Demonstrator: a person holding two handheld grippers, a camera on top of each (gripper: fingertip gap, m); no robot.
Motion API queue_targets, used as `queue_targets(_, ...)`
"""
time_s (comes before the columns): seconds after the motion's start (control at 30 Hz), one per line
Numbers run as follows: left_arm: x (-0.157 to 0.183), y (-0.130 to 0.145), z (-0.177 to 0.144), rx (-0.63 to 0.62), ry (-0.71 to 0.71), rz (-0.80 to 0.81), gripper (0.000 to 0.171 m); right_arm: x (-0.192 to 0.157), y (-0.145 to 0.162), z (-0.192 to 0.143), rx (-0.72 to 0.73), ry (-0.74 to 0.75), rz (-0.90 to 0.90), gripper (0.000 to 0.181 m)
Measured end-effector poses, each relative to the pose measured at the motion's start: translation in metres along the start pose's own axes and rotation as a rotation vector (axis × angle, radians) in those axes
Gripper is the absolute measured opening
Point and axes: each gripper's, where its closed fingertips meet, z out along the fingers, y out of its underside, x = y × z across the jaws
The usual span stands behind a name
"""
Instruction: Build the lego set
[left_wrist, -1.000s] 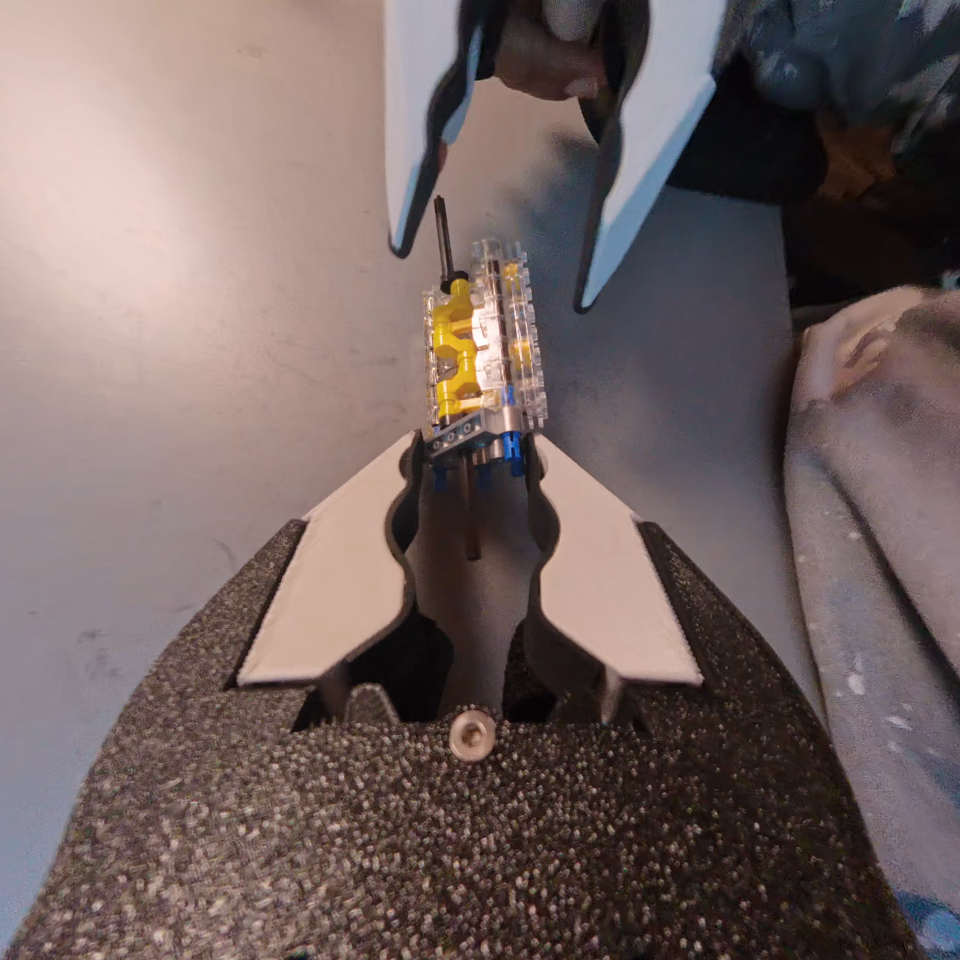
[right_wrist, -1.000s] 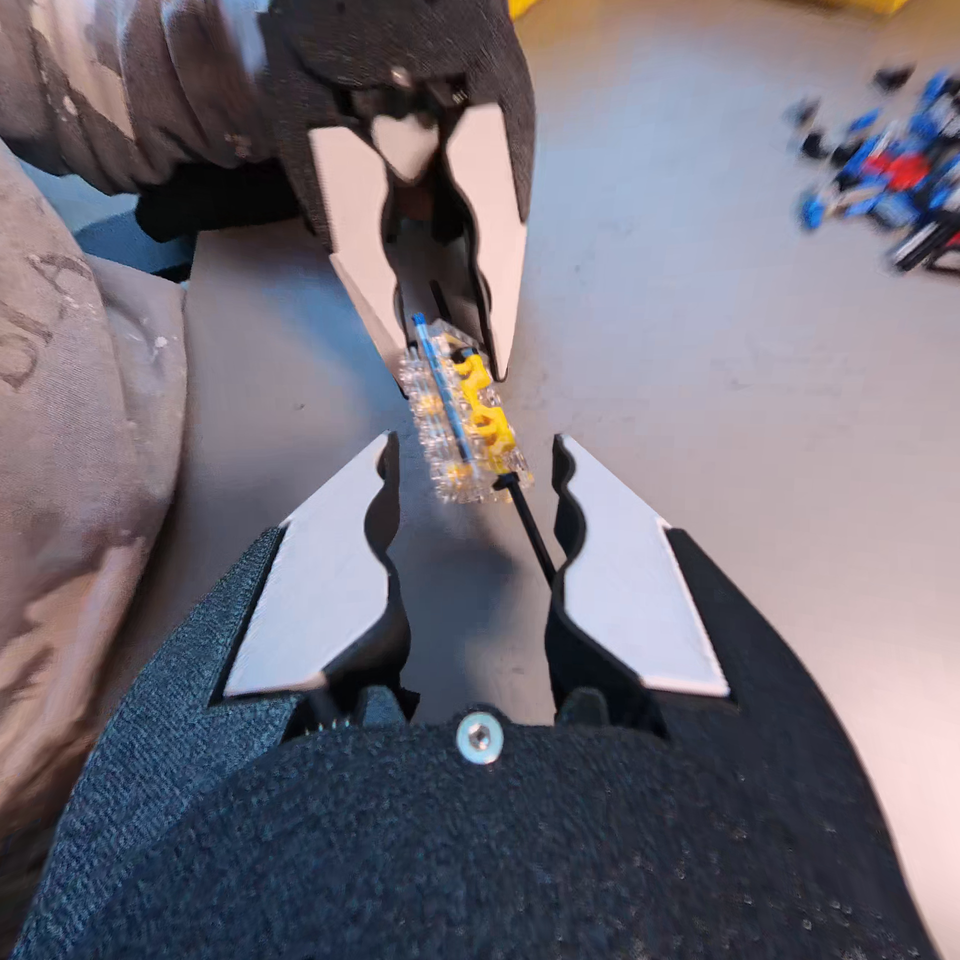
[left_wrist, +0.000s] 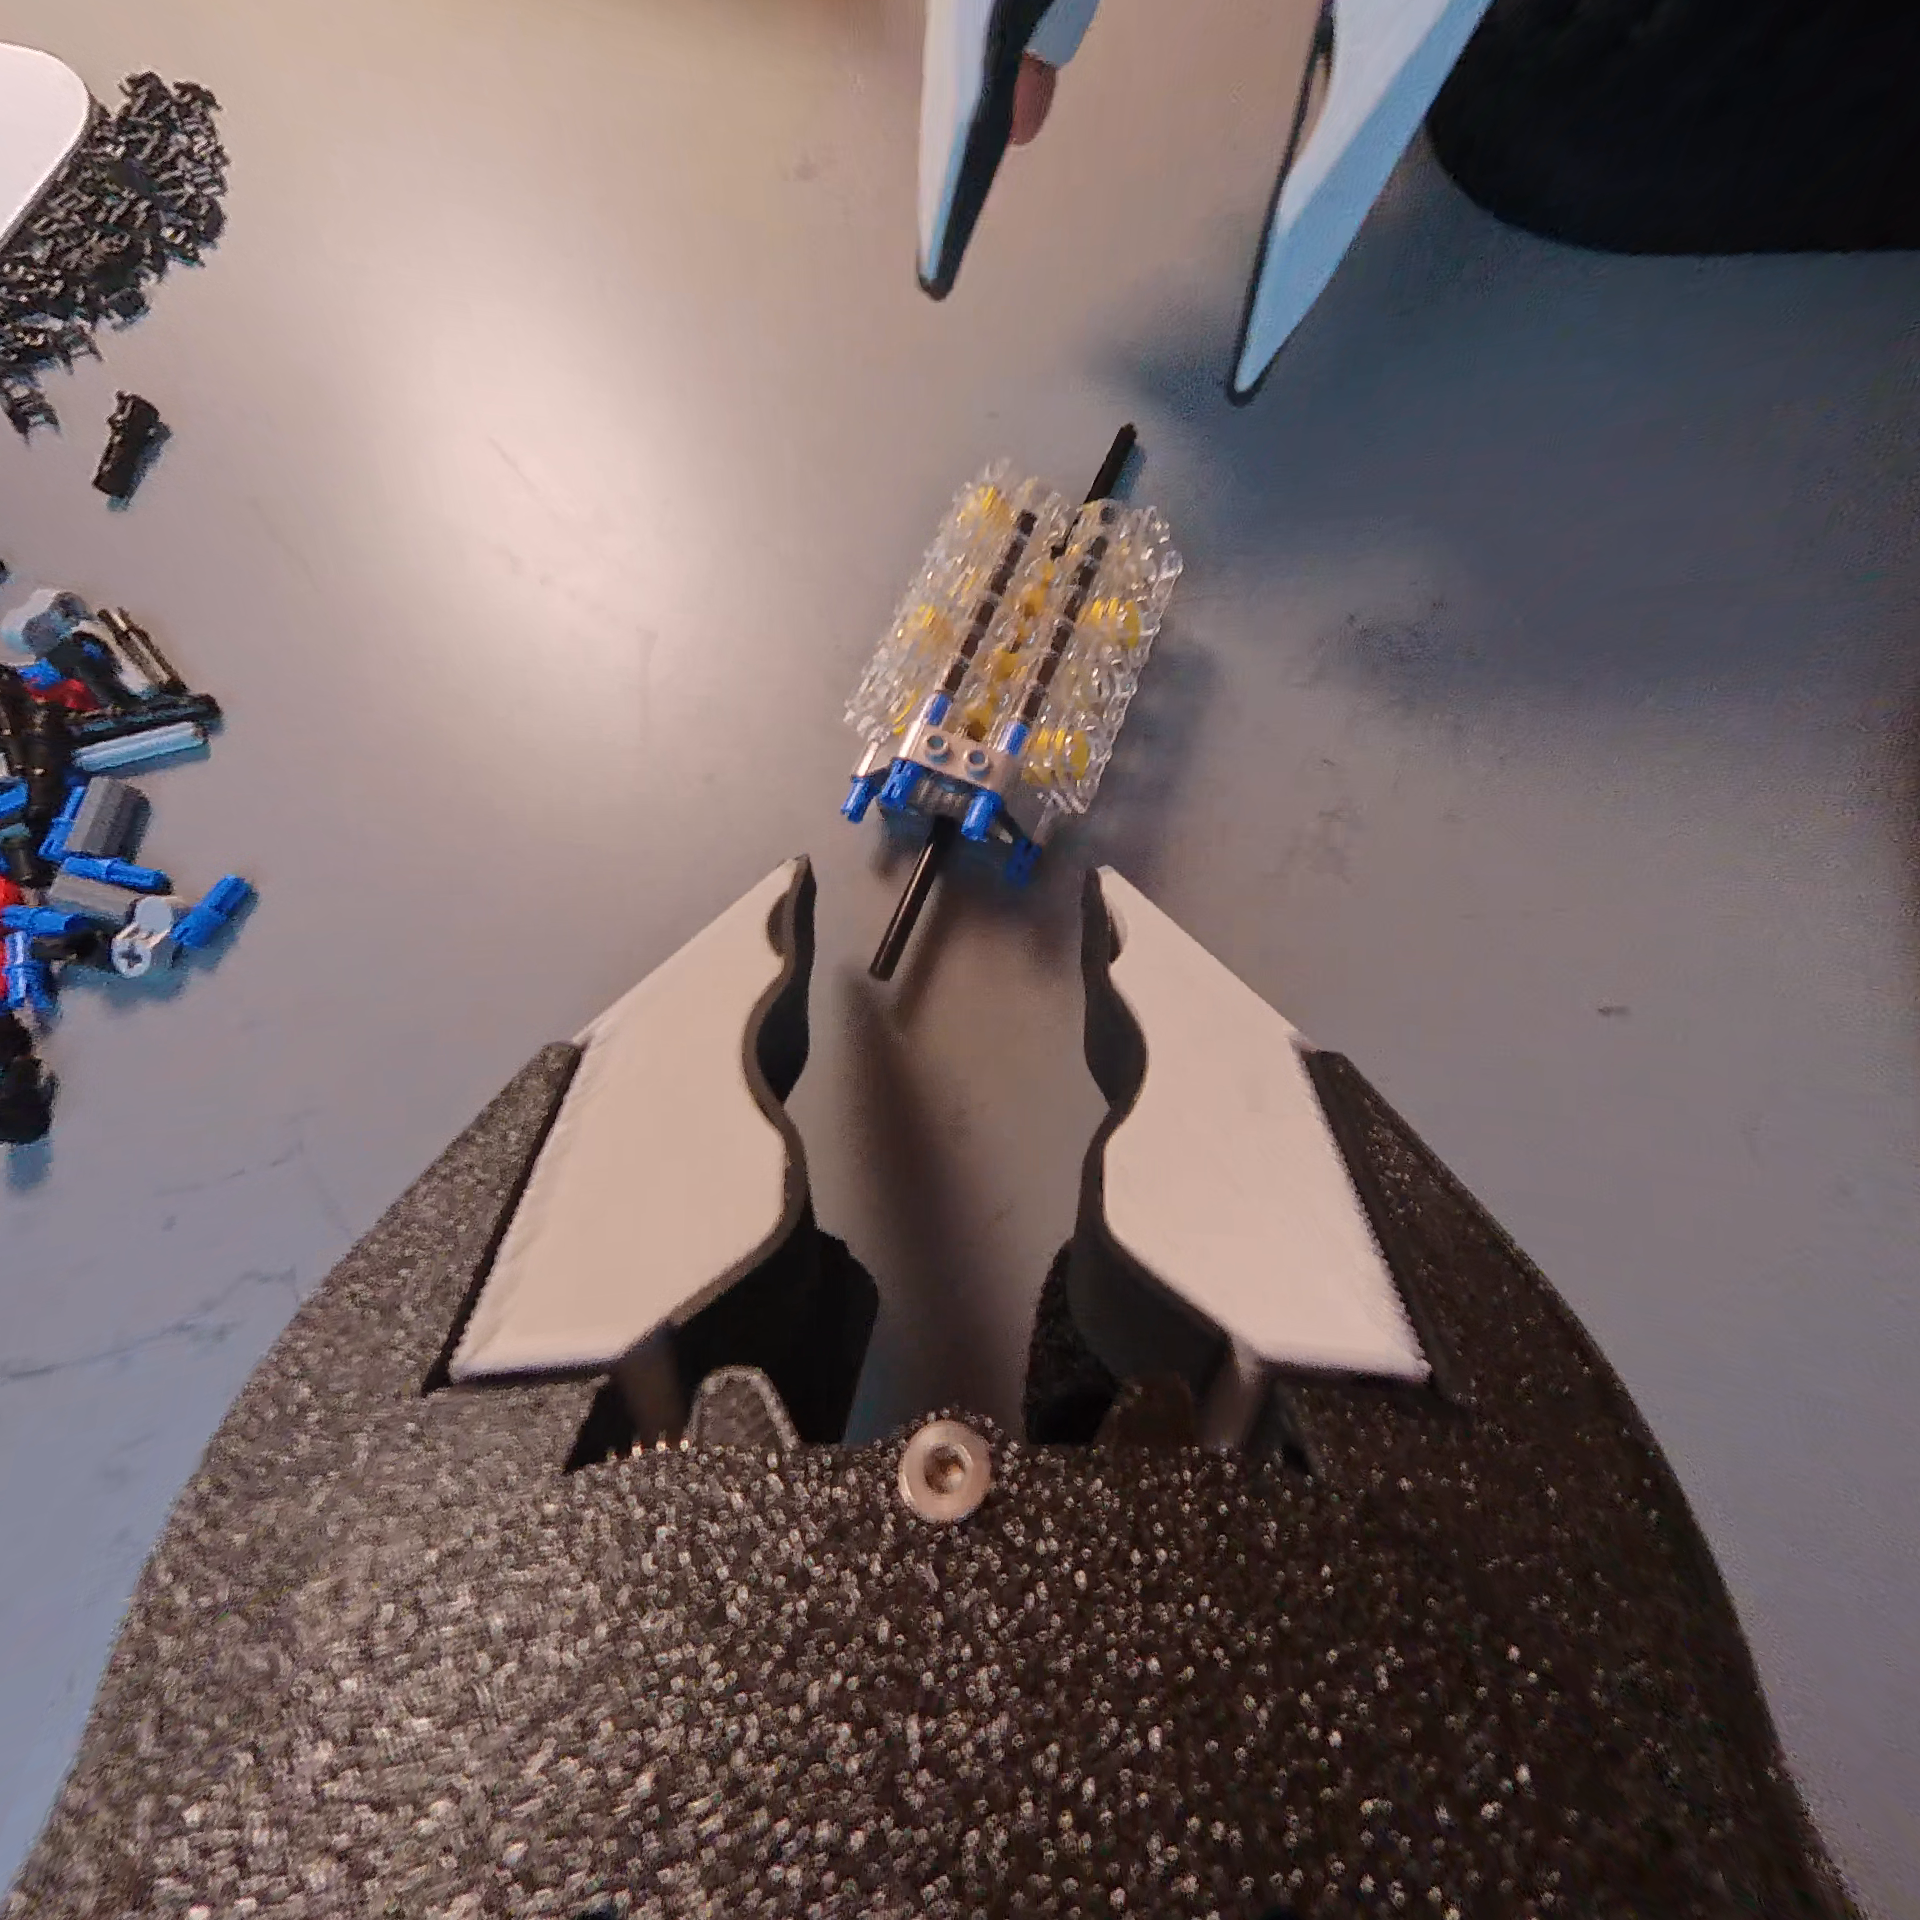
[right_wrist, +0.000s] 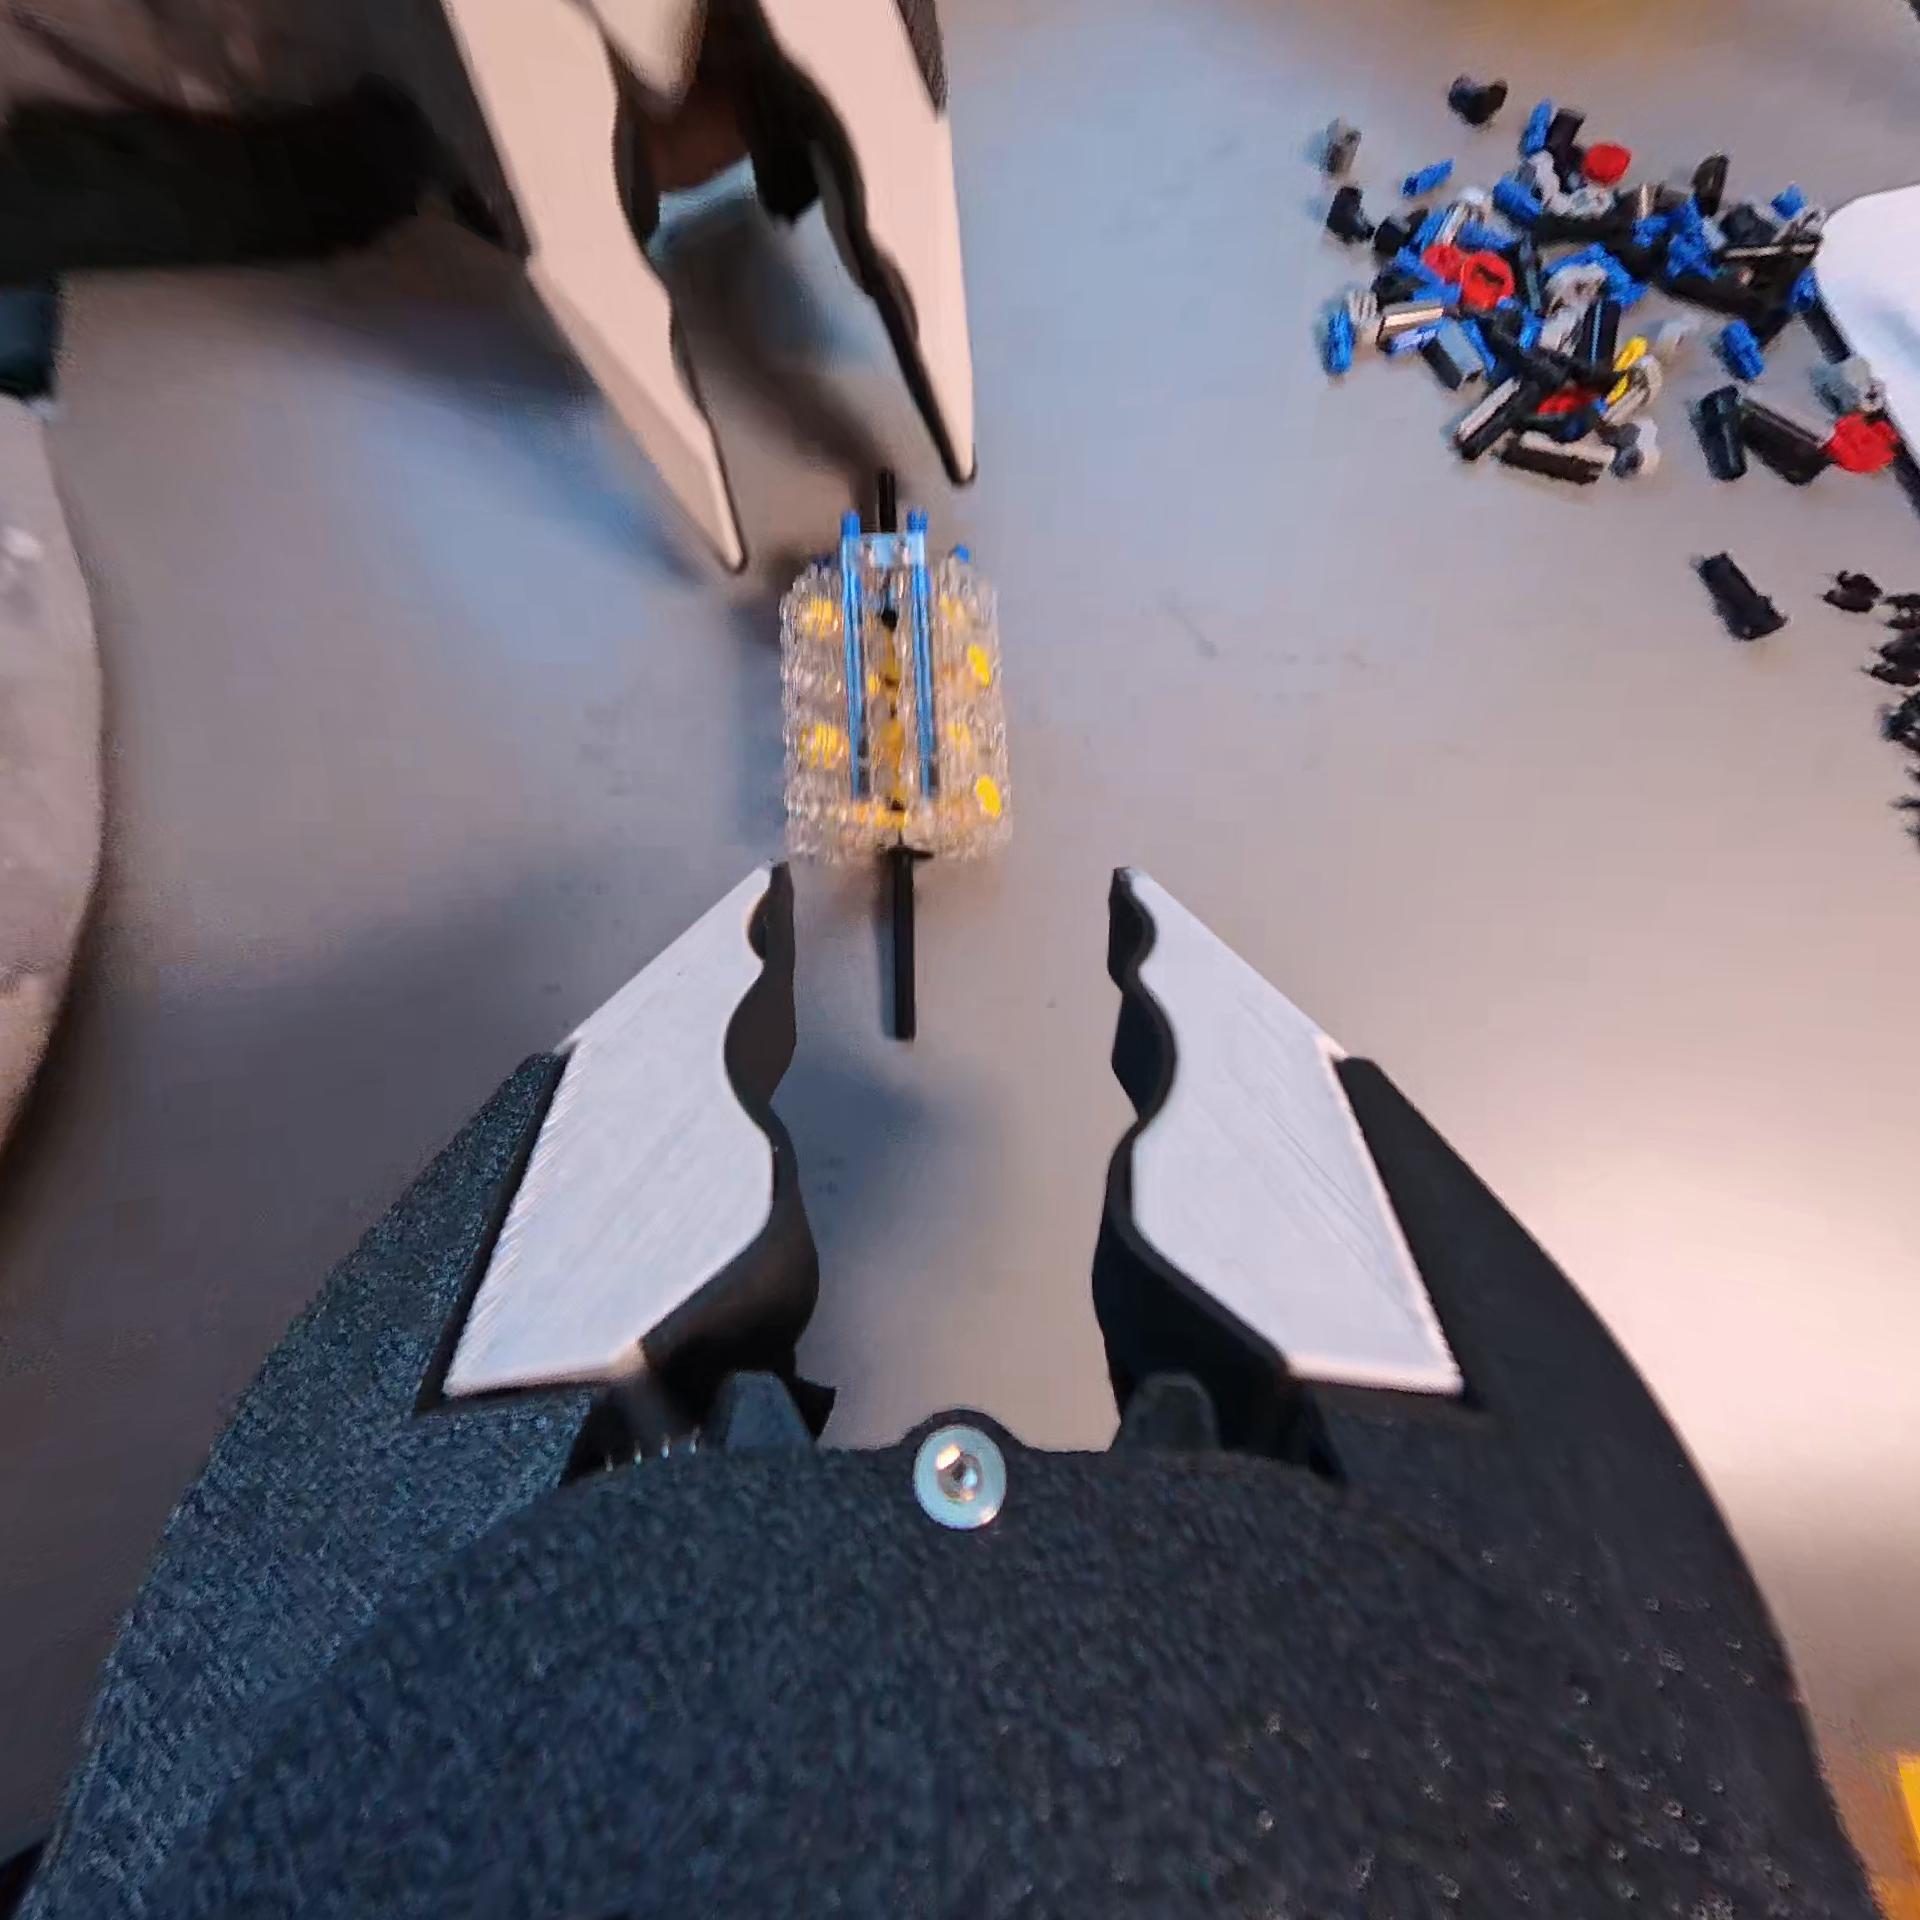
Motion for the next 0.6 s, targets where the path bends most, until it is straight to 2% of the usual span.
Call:
queue_targets(0.07, -0.006, 0.007, -0.002, -0.028, -0.021, 0.007, 0.036, -0.008, 0.013, 0.005, -0.059, 0.047, -0.049, 0.059)
queue_targets(0.13, -0.008, 0.010, -0.003, -0.039, -0.024, 0.001, 0.031, -0.017, 0.019, 0.013, -0.093, 0.061, -0.084, 0.061)
queue_targets(0.3, -0.008, 0.016, 0.000, -0.061, -0.035, 0.023, 0.008, -0.018, 0.015, 0.033, -0.097, 0.063, -0.127, 0.061)
queue_targets(0.4, -0.008, 0.017, 0.000, -0.063, -0.038, 0.038, 0.005, -0.015, 0.007, 0.041, -0.090, 0.043, -0.139, 0.061)
queue_targets(0.47, -0.007, 0.017, -0.001, -0.060, -0.035, 0.038, 0.005, -0.009, 0.005, 0.045, -0.105, 0.057, -0.169, 0.046)
queue_targets(0.57, -0.007, 0.018, -0.001, -0.057, -0.029, 0.041, 0.004, -0.006, 0.003, 0.048, -0.108, 0.035, -0.183, 0.037)
queue_targets(0.6, -0.007, 0.018, -0.002, -0.057, -0.028, 0.045, 0.006, -0.005, 0.003, 0.048, -0.106, 0.041, -0.190, 0.040)
